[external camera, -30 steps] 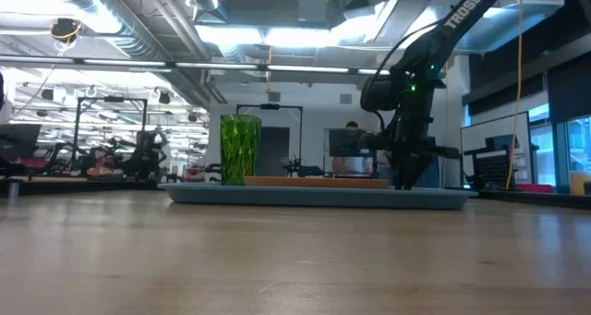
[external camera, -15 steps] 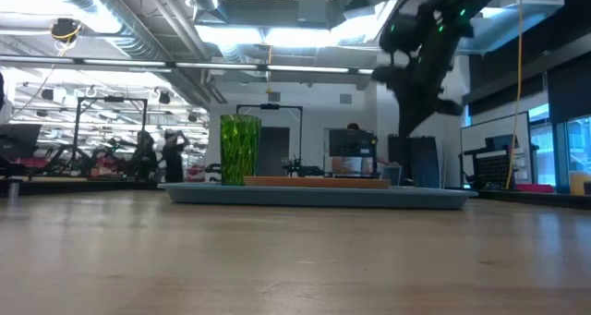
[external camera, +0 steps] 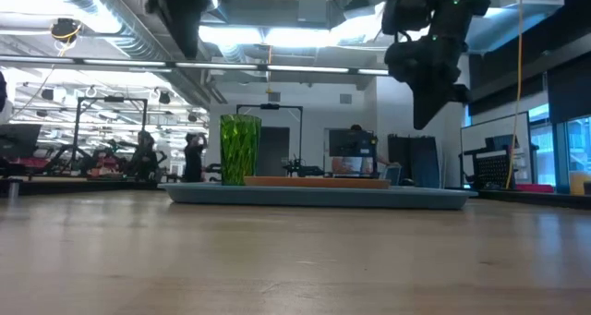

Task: Pick and place plate/cup/fork/spoon on tray
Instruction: Move the blue tray to the center of the table

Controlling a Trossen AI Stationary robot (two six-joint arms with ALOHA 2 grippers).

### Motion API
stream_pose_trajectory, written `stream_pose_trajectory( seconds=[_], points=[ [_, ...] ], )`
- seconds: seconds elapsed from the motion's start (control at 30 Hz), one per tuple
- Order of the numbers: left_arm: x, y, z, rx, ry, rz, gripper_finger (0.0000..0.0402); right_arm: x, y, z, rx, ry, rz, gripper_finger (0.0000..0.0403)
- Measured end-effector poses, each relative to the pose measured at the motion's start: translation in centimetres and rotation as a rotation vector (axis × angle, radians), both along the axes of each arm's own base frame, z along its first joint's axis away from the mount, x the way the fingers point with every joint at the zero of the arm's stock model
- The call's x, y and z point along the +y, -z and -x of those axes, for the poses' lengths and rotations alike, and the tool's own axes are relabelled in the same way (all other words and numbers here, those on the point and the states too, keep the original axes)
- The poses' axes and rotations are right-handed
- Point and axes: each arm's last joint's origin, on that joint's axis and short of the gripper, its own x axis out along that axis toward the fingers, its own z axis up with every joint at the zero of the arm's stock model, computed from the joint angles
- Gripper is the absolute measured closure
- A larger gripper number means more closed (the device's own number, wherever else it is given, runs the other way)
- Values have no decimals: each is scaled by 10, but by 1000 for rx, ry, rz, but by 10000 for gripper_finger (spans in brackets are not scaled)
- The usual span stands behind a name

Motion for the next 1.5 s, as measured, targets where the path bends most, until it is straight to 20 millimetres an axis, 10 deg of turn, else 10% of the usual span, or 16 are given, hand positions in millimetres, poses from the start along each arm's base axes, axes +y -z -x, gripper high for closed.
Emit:
stream_pose_trajectory(
  seconds=[0.83, 1.5],
  points=[
    [33, 150, -2, -166, -90, 154, 401, 32, 86, 6, 5, 97, -94, 402],
    [25, 181, 11, -197, -99, 239, 401, 48, 100, 11, 15, 112, -127, 402]
  ],
)
